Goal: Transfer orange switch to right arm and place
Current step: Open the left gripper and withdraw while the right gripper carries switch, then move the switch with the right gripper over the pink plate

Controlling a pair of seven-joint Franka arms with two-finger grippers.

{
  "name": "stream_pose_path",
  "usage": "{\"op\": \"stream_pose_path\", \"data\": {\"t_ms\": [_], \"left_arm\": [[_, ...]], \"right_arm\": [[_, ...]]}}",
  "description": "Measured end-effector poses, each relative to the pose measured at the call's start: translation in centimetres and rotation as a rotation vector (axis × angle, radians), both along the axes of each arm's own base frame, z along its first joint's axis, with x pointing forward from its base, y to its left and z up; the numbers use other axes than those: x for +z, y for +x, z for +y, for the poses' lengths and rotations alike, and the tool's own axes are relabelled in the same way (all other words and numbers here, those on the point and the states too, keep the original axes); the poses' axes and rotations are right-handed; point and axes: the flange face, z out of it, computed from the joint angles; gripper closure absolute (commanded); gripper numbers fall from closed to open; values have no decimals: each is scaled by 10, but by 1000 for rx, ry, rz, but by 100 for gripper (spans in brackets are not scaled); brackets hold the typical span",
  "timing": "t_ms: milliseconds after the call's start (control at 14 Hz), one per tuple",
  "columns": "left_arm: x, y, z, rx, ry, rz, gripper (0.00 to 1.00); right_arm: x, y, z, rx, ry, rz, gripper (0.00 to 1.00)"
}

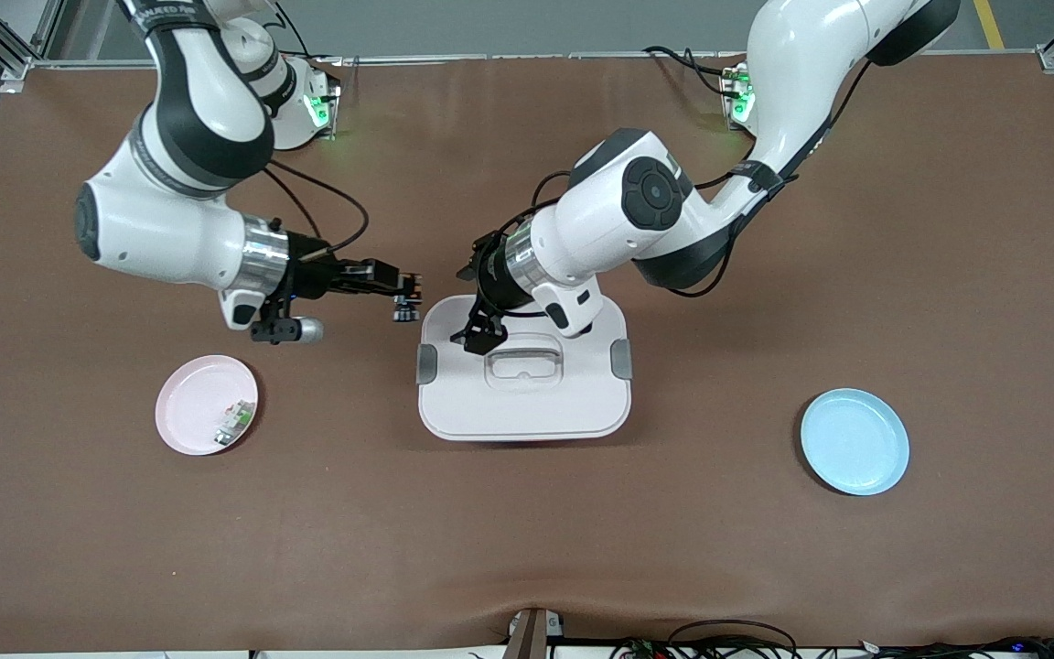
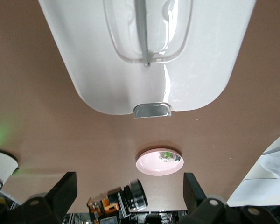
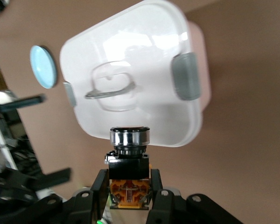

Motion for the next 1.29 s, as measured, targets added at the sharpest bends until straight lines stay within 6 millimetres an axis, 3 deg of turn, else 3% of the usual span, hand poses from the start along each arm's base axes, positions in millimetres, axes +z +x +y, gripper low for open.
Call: {"op": "stream_pose_path", "data": {"t_ms": [429, 714, 1000, 1286], "left_arm": [[27, 29, 69, -243, 157, -160, 0], [44, 44, 112, -561, 231, -347, 0], [30, 69, 174, -778, 394, -387, 0], [33, 76, 206, -1062, 590, -460, 0]], "right_arm": [[12, 13, -56, 291, -218, -145, 100], [8, 21, -96, 535, -392, -244, 100], [11, 31, -137, 752, -460, -344, 100], [5, 46, -188, 936, -493, -442, 100]]}}
